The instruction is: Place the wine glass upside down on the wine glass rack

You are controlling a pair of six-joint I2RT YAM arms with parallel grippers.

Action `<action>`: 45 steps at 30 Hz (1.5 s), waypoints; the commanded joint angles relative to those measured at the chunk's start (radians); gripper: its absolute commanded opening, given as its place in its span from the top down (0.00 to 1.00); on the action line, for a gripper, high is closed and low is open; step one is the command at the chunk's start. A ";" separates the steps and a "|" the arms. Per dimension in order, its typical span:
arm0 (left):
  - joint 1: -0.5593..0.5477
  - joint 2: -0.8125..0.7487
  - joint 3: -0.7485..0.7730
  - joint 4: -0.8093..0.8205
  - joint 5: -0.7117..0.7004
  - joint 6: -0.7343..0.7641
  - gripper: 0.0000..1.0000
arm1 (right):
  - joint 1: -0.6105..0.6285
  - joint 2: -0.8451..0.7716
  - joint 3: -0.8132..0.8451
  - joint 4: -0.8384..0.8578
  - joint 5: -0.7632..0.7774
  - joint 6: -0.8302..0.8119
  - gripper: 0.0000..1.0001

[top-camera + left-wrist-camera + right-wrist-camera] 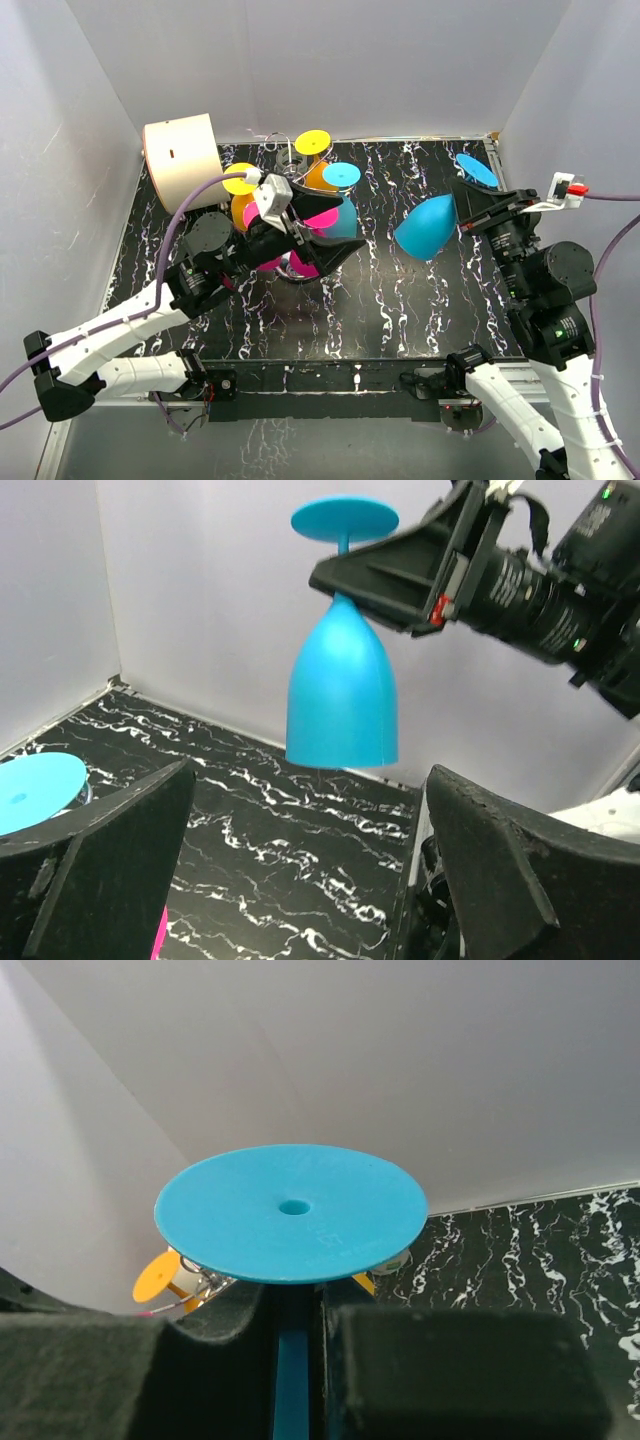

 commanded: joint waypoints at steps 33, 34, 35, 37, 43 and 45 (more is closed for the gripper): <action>0.007 0.483 0.664 -0.261 -0.009 -0.628 0.25 | 0.000 0.027 -0.223 0.557 -0.392 -0.492 1.00; 0.009 0.486 0.663 -0.252 -0.014 -0.641 0.28 | 0.000 0.027 -0.225 0.563 -0.397 -0.491 1.00; 0.009 0.491 0.667 -0.246 -0.015 -0.650 0.29 | 0.000 0.027 -0.226 0.568 -0.401 -0.491 1.00; 0.009 0.499 0.681 -0.241 -0.015 -0.664 0.33 | 0.000 0.026 -0.228 0.566 -0.408 -0.492 1.00; 0.011 0.488 0.663 -0.166 -0.026 -0.697 0.45 | 0.000 0.015 -0.236 0.555 -0.406 -0.501 1.00; 0.012 0.489 0.664 -0.152 -0.023 -0.710 0.52 | 0.000 0.015 -0.237 0.552 -0.406 -0.507 1.00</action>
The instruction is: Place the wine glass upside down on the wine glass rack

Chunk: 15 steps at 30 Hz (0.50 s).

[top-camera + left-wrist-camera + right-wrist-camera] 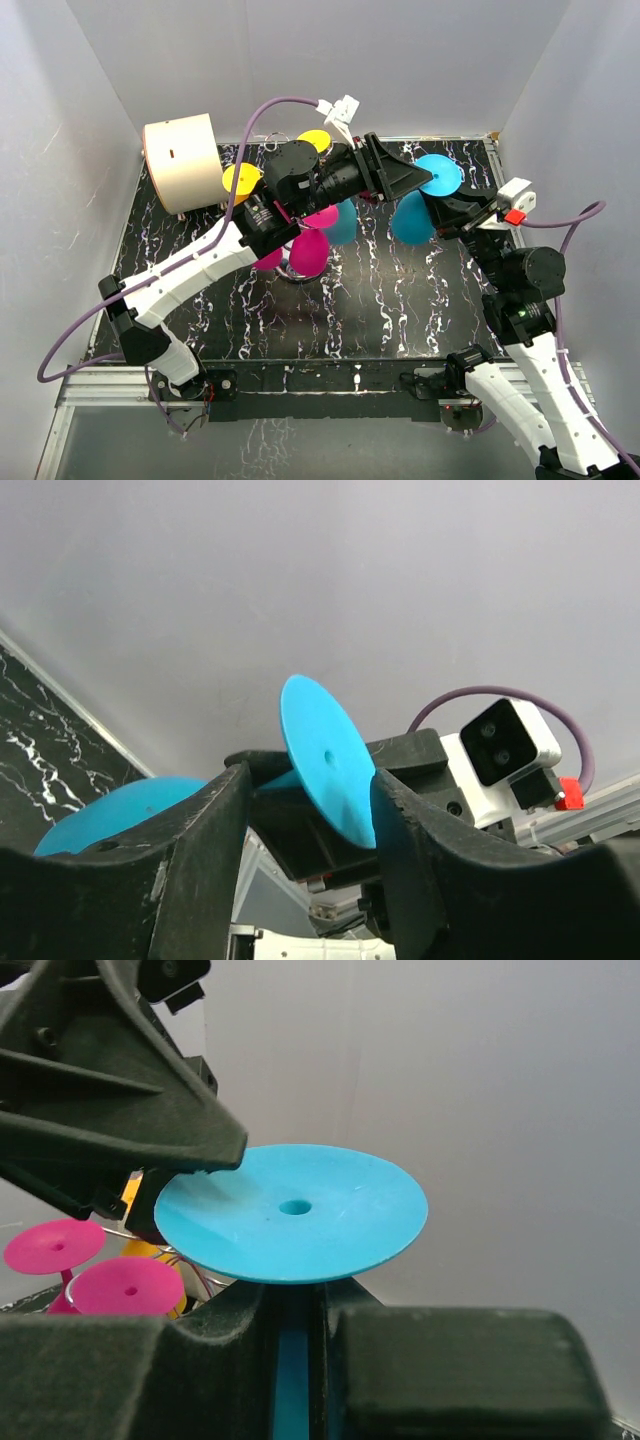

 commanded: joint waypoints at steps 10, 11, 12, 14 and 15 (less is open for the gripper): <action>0.004 -0.008 0.031 0.102 0.039 -0.088 0.79 | 0.005 0.062 0.062 0.058 -0.034 -0.118 1.00; 0.004 -0.011 0.025 0.104 0.035 -0.088 0.80 | 0.005 0.066 0.065 0.059 -0.039 -0.123 1.00; 0.004 -0.013 0.022 0.108 0.033 -0.085 0.81 | 0.005 0.068 0.066 0.058 -0.048 -0.130 1.00; 0.004 -0.020 0.012 0.125 0.030 -0.083 0.82 | 0.005 0.074 0.069 0.053 -0.059 -0.140 1.00; 0.003 -0.023 0.001 0.139 0.027 -0.086 0.84 | 0.005 0.077 0.070 0.048 -0.065 -0.147 1.00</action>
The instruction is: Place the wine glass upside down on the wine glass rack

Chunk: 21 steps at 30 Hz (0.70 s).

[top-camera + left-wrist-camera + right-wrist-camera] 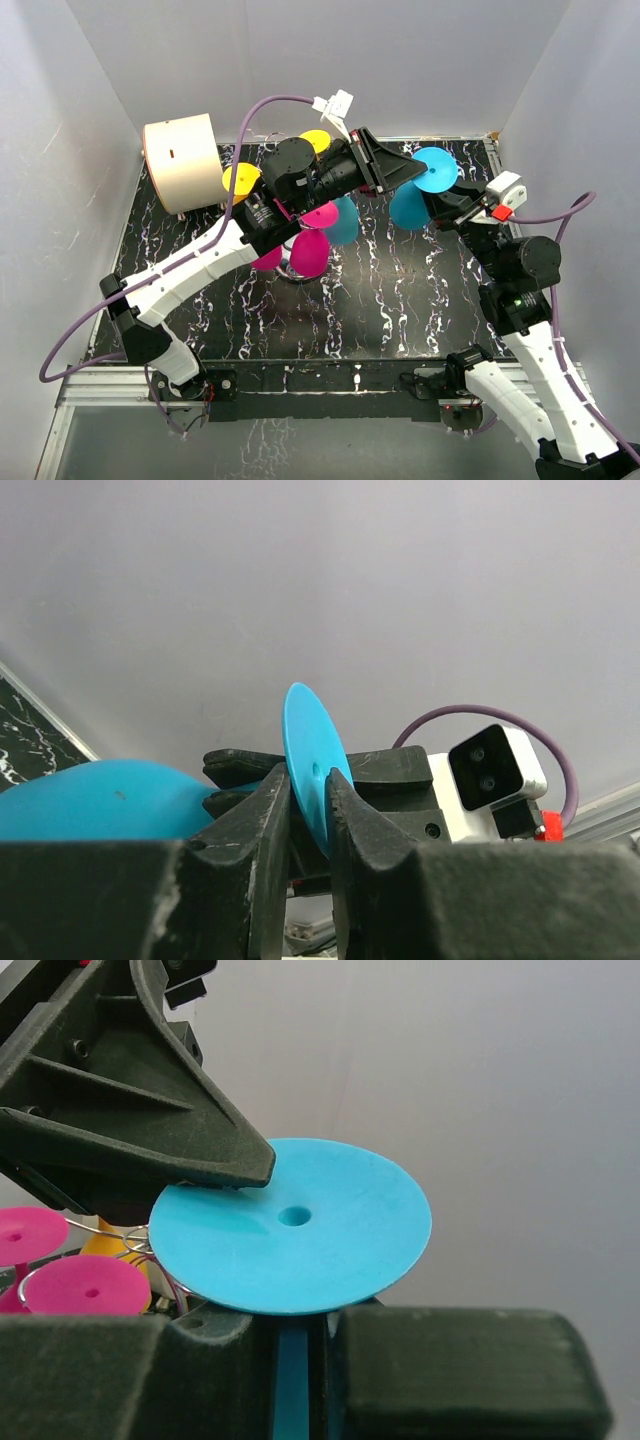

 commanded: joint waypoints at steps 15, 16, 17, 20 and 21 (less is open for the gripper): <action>-0.009 -0.032 0.002 0.197 0.008 -0.060 1.00 | 0.005 -0.027 0.023 0.017 0.029 0.014 0.74; -0.008 -0.033 0.005 0.198 0.004 -0.051 1.00 | 0.004 -0.029 0.030 0.005 0.042 0.026 0.71; -0.007 -0.033 0.007 0.198 0.001 -0.044 1.00 | 0.003 -0.035 0.033 -0.006 0.058 0.037 0.68; -0.004 -0.034 0.004 0.208 -0.007 -0.037 1.00 | 0.004 -0.062 0.017 -0.003 0.100 0.050 0.59; 0.000 -0.033 0.005 0.214 -0.008 -0.037 1.00 | 0.004 -0.071 0.009 -0.002 0.112 0.054 0.56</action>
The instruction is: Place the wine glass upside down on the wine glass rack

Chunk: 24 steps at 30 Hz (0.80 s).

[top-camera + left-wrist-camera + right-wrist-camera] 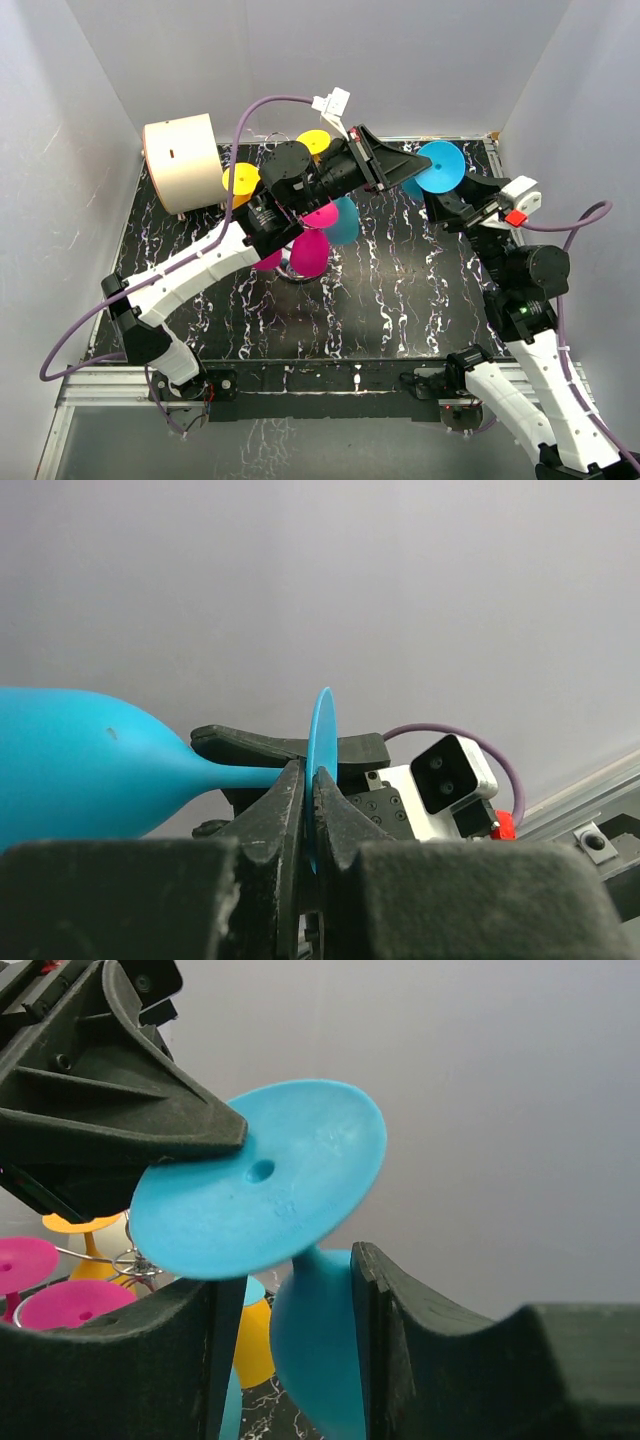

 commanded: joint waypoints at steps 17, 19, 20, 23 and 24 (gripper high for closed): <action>0.176 0.077 0.150 0.098 0.115 -0.111 1.00 | 0.005 -0.216 -0.051 -0.135 0.190 0.143 0.32; 0.211 0.090 0.168 0.089 0.133 -0.136 1.00 | 0.005 -0.229 -0.047 -0.142 0.189 0.163 0.31; 0.225 0.097 0.175 0.085 0.138 -0.144 1.00 | 0.005 -0.234 -0.045 -0.146 0.190 0.173 0.31; 0.265 0.112 0.203 0.059 0.144 -0.150 1.00 | 0.005 -0.246 -0.037 -0.161 0.184 0.198 0.31; 0.280 0.116 0.215 0.046 0.145 -0.146 1.00 | 0.005 -0.253 -0.034 -0.164 0.181 0.205 0.31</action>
